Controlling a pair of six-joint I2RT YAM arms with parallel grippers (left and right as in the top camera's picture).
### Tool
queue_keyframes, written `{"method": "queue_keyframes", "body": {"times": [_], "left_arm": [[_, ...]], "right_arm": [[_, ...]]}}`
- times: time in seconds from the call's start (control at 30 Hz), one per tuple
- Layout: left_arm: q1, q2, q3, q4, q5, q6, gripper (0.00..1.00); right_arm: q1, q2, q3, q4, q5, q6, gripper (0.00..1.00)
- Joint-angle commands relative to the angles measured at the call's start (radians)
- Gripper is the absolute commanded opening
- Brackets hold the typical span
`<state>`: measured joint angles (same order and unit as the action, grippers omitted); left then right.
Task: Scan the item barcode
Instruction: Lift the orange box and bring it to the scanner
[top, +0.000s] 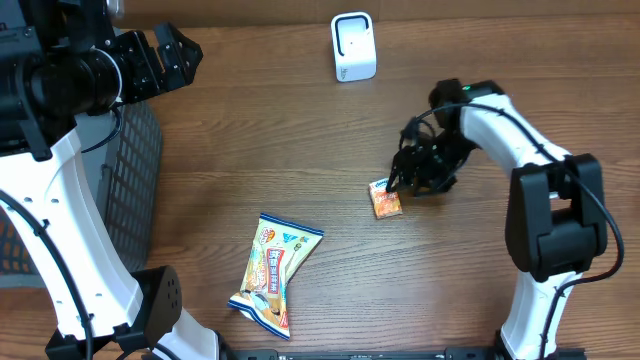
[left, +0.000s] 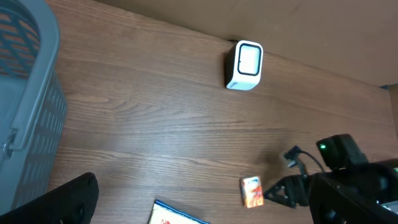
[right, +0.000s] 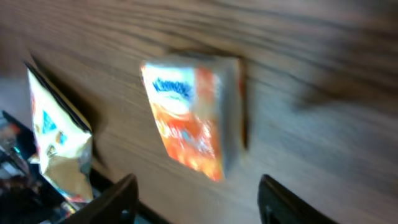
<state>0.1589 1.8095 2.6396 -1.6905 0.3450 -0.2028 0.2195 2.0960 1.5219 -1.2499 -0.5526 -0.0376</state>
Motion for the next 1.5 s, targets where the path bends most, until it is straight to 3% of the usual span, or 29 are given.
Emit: {"method": "queue_keyframes", "body": {"times": [0.0,0.27,0.4,0.5,0.53,0.67,0.9,1.07,1.23,1.47], "left_arm": [[0.005,-0.004,0.011,0.001,0.011,0.008,1.0],[0.005,-0.004,0.011,0.001,0.011,0.008,1.0],[0.005,-0.004,0.011,0.001,0.011,0.008,1.0],[0.005,-0.004,0.011,0.001,0.011,0.008,1.0],[0.005,-0.004,0.011,0.001,0.011,0.008,1.0],[0.005,-0.004,0.011,0.001,0.011,0.008,1.0],[0.005,-0.004,0.011,0.001,0.011,0.008,1.0],[0.005,-0.004,0.011,0.001,0.011,0.008,1.0],[0.005,-0.004,0.011,0.001,0.011,0.008,1.0],[0.005,-0.004,0.011,0.001,0.011,0.008,1.0]], "right_arm": [[0.02,-0.025,-0.06,0.075,0.036,0.113,0.55],[0.022,-0.025,-0.134,0.213,0.037,0.116,0.46],[0.021,-0.025,-0.142,0.235,0.04,0.117,0.3],[0.021,-0.025,-0.142,0.248,0.039,0.122,0.05],[0.02,-0.025,-0.139,0.253,0.038,0.148,0.04],[0.01,-0.026,-0.106,0.233,-0.053,0.159,0.04],[-0.111,-0.026,-0.039,0.204,-0.609,-0.069,0.04],[-0.181,-0.026,-0.039,0.193,-0.851,-0.182,0.04],[-0.23,-0.026,-0.039,0.282,-1.015,-0.184,0.03],[-0.26,-0.026,-0.039,0.334,-1.018,-0.172,0.03]]}}
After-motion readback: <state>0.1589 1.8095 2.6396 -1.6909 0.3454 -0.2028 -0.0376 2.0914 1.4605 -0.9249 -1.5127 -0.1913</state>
